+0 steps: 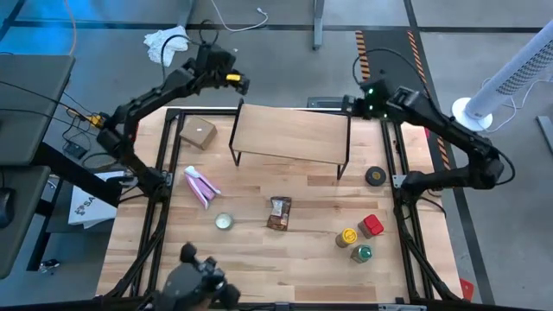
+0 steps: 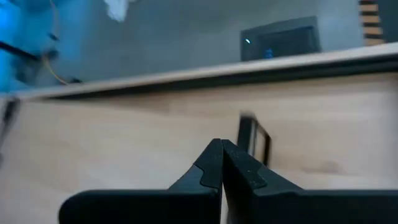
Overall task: Shelf spices
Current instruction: Adjust the shelf
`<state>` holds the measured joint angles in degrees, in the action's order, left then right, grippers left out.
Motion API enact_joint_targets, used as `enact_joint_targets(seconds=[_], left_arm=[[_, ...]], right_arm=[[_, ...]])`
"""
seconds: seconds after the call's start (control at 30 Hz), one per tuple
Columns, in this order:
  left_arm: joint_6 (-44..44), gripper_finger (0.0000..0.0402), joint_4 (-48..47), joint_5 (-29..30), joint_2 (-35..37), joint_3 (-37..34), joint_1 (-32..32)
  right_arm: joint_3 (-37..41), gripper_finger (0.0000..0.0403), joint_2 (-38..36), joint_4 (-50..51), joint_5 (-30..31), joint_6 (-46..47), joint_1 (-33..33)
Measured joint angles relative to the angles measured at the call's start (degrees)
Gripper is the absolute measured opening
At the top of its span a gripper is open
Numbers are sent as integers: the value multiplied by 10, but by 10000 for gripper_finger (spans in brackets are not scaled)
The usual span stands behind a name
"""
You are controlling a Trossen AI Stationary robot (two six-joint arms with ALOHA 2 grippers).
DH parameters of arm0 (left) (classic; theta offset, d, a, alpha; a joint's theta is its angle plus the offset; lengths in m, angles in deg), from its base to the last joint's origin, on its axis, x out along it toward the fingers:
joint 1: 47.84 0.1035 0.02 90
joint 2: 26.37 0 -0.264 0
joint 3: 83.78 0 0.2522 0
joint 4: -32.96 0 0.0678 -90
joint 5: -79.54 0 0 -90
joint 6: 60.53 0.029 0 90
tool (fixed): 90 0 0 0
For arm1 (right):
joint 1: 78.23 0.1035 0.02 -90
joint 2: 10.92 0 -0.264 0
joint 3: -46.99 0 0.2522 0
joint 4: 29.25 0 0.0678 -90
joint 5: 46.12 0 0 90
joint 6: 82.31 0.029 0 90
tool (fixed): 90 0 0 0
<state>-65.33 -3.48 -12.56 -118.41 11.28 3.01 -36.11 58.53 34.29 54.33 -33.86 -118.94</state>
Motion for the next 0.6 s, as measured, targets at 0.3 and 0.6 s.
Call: enact_joint_targets(seconds=[0.3,0.6], left_arm=[[6,0,-47,-28,-131,106,-17],[39,0,-125,-21,-169,111,-54]], right_arm=[[1,0,25,-19,-35,-15,-82],[1,0,53,-29,-70,-74,-89]])
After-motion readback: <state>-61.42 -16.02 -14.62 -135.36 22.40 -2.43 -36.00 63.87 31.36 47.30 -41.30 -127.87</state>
